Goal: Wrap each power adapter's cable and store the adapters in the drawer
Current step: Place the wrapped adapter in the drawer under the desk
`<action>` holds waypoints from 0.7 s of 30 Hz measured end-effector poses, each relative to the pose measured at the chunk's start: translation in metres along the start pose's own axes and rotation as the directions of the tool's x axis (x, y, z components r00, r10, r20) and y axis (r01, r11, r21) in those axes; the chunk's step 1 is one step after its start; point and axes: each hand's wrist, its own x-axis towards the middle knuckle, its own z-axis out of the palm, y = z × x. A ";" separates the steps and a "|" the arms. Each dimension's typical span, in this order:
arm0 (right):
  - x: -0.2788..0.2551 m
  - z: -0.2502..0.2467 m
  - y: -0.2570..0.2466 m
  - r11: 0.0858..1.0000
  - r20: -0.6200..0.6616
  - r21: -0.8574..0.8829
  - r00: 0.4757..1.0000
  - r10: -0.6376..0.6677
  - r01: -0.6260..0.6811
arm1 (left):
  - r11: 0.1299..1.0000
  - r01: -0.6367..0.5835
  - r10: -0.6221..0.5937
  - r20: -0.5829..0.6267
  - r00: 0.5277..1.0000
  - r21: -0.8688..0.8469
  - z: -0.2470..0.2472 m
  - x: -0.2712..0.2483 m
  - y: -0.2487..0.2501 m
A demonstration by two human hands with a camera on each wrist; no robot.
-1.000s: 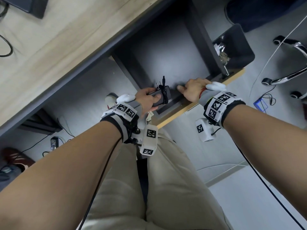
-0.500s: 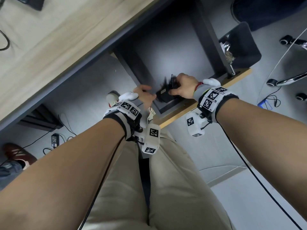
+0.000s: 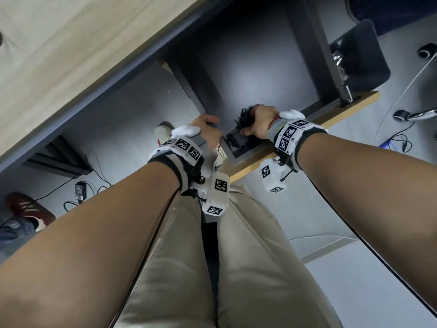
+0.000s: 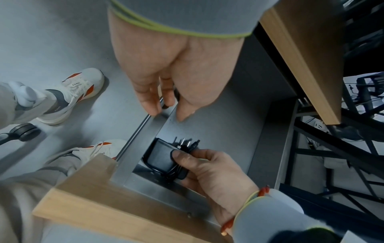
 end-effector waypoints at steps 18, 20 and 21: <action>-0.052 -0.048 -0.023 1.000 -0.041 0.005 0.999 0.004 -0.003 | 0.997 -0.034 0.036 0.030 0.999 -0.068 -0.031 -0.050 0.049; -0.067 -0.065 -0.032 0.997 -0.044 0.067 0.999 -0.033 0.035 | 0.996 -0.045 0.049 0.055 0.997 -0.080 -0.040 -0.065 0.061; -0.083 -0.075 -0.038 0.993 -0.073 0.099 0.996 -0.053 0.060 | 0.993 -0.064 0.070 0.059 0.996 -0.095 -0.049 -0.079 0.068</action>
